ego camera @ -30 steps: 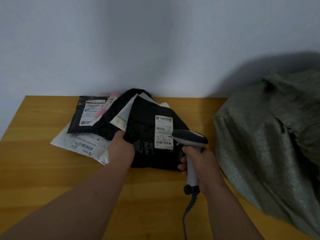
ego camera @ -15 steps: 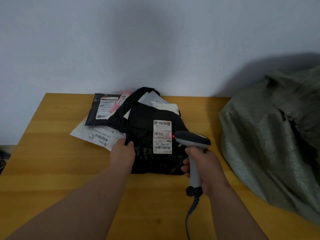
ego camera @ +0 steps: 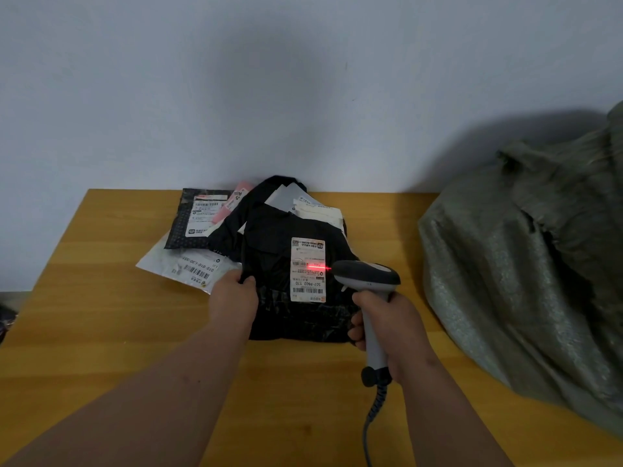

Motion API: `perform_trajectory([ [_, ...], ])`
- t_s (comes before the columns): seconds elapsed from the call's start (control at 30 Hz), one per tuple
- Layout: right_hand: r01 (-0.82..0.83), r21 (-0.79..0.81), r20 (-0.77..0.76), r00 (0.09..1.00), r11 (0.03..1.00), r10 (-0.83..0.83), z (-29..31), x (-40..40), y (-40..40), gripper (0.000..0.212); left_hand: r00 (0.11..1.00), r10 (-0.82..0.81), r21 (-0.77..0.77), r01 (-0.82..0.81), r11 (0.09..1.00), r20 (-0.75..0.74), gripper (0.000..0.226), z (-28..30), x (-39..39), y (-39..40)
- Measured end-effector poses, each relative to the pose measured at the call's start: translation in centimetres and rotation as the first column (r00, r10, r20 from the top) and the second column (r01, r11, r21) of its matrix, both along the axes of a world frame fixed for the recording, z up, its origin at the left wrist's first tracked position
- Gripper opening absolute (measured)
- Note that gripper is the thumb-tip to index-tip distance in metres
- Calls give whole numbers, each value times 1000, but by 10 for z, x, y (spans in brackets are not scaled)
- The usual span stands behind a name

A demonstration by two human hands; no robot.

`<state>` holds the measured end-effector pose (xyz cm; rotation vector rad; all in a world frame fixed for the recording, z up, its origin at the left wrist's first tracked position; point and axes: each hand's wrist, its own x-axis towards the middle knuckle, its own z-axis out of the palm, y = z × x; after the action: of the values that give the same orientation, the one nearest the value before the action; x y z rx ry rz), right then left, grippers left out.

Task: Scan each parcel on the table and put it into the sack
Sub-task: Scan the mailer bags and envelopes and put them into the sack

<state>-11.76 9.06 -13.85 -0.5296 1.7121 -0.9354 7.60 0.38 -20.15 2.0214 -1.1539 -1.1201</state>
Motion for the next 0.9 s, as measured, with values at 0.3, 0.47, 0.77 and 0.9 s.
perform_trajectory([
  [0.3,-5,-12,-1,1000,1000,5,2,-1,-3,9,1000,6,0,-6,1000,-14,23,5,-2,1],
  [0.47,-12,-19,-2,1000,1000,12,2,-2,-2,10,1000,0,1,0,1000,-18,24,8,-3,2],
  [0.77,-6,-45,3,1000,999,6,12,-2,7,14,999,-35,-90,36,995,15,20,38,-7,9],
  [0.9,-24,-94,-15,1000,995,22,30,1,19,16,992,-96,-210,113,971,88,24,70,-10,20],
])
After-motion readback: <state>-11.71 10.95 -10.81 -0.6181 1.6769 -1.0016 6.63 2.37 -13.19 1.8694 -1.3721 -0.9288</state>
